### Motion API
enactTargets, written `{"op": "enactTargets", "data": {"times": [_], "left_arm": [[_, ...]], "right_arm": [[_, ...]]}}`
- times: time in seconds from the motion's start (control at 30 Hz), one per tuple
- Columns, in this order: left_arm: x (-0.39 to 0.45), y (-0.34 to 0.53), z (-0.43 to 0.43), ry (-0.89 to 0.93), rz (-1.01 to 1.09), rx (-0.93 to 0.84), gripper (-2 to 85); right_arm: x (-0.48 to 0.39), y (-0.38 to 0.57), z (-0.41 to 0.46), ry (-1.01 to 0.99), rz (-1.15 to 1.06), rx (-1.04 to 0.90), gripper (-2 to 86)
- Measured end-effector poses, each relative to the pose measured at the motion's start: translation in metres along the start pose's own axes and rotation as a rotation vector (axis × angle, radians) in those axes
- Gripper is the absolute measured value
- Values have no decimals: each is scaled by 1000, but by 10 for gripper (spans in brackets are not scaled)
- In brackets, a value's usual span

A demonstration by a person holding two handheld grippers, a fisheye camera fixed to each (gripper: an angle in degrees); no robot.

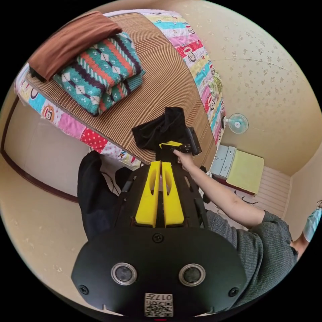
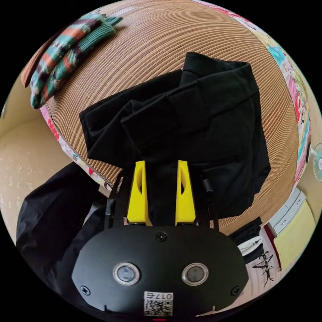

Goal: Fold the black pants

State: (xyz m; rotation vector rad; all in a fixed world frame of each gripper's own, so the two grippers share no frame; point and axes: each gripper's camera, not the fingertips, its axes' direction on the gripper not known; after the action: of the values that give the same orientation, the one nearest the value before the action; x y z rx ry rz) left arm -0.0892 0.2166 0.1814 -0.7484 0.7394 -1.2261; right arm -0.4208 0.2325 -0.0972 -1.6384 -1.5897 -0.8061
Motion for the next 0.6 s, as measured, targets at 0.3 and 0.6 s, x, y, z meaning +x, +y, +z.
{"op": "enactTargets", "data": {"times": [0.3,0.6], "left_arm": [[38,-7,9,40,163,-30,-9],[78,-5,50,53,375,-154,67]], "right_arm": [[101,169,-60,-786,259,586,19],[119,417,-159,-860,285,1293,6]]}}
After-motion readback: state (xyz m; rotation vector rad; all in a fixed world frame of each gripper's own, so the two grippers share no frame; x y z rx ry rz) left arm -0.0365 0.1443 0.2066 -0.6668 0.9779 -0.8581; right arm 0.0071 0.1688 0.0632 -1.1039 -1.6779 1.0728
